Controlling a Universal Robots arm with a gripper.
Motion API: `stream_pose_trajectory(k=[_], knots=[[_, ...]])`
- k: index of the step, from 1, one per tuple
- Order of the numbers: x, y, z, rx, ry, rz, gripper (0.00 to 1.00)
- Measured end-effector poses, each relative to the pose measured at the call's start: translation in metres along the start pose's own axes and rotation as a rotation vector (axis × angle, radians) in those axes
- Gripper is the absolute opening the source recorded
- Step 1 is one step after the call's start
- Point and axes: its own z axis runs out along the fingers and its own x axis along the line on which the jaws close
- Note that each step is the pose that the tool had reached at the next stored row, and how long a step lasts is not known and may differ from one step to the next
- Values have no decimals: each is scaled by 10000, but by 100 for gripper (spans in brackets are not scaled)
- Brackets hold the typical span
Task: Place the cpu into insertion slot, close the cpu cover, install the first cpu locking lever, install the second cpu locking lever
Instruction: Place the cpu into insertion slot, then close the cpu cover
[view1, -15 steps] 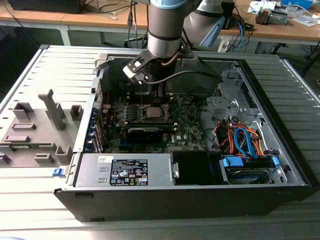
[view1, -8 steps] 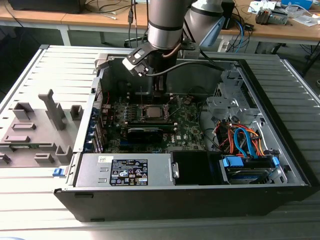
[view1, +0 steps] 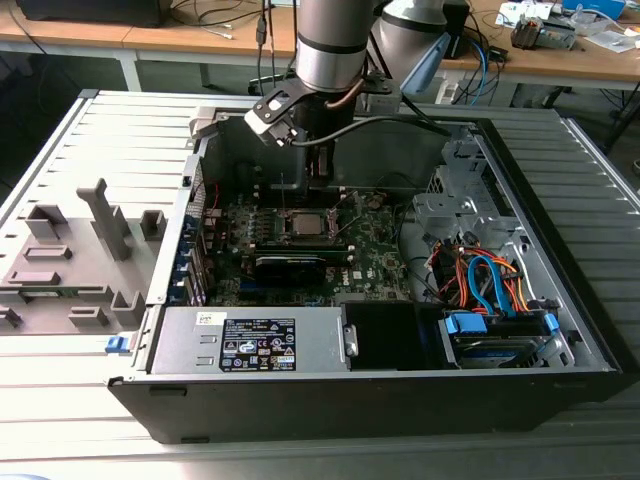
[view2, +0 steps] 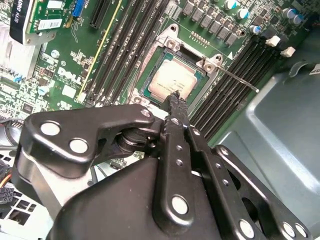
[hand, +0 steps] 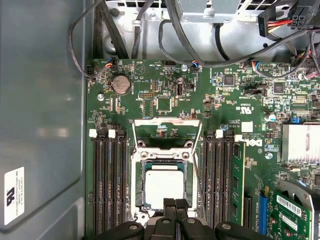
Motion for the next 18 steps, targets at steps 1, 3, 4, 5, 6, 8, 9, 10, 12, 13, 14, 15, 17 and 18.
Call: stream_pose_trajectory(k=[1, 3, 4, 5, 6, 8, 9, 10, 12, 13, 14, 15, 17, 18], knots=[[0, 0, -2, 2, -4, 0, 11], [0, 0, -2, 2, -3, 1, 11], [0, 0, -2, 2, -3, 0, 11], [0, 0, -2, 2, -4, 0, 11], [-1, 0, -3, 2, -4, 0, 11], [-1, 1, -3, 2, -5, 0, 11], [-1, 4, -4, 2, -5, -1, 11], [-1, 16, -10, 2, -5, -1, 11], [-3, 49, -34, 2, -5, 1, 11], [-3, 64, -39, 3, -4, 1, 11], [-3, 97, -45, 7, -4, 1, 11], [-5, 132, -49, 14, -4, -1, 11], [-6, 183, -50, 27, -4, 0, 11], [-6, 202, -51, 31, -3, 0, 11]])
